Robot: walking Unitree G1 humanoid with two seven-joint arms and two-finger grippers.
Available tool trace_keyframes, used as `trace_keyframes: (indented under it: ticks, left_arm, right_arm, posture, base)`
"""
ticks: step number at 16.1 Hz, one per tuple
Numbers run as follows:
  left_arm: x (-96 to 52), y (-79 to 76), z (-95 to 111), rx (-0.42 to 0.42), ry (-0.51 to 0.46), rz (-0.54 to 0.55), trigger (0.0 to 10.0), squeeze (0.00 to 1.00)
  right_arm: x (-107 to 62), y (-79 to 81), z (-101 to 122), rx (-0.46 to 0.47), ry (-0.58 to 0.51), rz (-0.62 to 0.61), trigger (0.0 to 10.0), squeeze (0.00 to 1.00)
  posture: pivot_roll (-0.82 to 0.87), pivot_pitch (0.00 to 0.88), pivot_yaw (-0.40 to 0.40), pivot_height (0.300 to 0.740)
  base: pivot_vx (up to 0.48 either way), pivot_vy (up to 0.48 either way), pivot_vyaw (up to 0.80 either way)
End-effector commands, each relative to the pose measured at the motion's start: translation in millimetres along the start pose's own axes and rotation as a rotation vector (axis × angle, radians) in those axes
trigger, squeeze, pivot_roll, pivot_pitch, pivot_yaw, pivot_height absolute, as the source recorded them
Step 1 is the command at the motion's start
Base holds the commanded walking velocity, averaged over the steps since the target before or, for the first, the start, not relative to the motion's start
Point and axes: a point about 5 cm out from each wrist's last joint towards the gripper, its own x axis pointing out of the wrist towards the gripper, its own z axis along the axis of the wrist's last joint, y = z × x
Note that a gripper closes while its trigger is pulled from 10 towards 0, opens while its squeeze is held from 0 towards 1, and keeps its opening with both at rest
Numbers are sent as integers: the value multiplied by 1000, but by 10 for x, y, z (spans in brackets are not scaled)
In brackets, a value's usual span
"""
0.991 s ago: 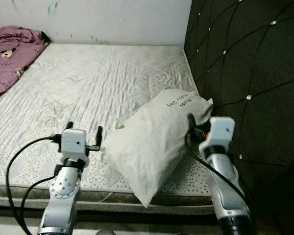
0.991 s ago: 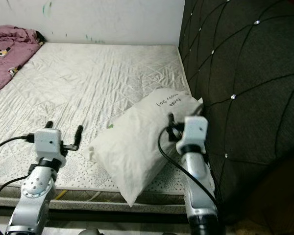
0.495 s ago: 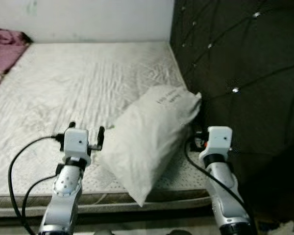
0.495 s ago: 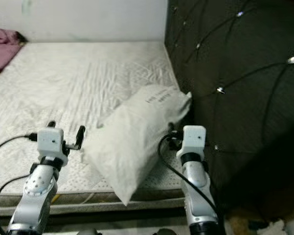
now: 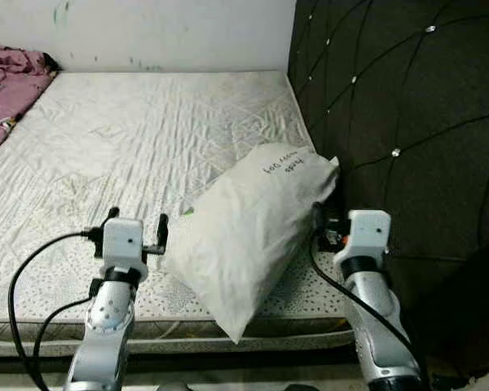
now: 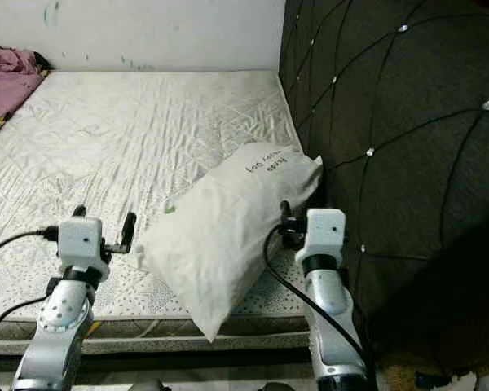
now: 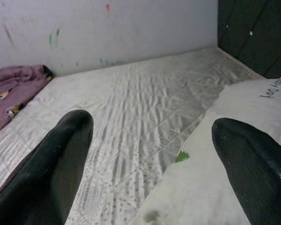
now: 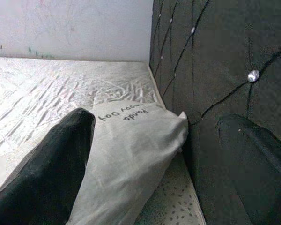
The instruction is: Clean up the room
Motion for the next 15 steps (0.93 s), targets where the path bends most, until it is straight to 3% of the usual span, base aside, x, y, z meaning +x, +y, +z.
trace_keyframes:
  ticks: [1, 10, 15]
  left_arm:
    - [26, 20, -15, -10, 16, 9, 10000, 0]
    - [34, 5, 4, -7, 11, -6, 10000, 0]
    - [42, -10, 4, -10, 14, -10, 10000, 0]
  right_arm:
    - [16, -5, -10, 20, 13, 4, 10000, 0]
    - [20, 56, -34, 20, 38, 48, 10000, 0]
    - [28, 53, -28, 15, 40, 57, 10000, 0]
  posture:
    - [27, 0, 31, 740]
    - [29, 0, 29, 740]
    - [26, 0, 25, 695]
  base:
    - [0, 0, 0]
    - [0, 0, 0]
    - [0, 0, 0]
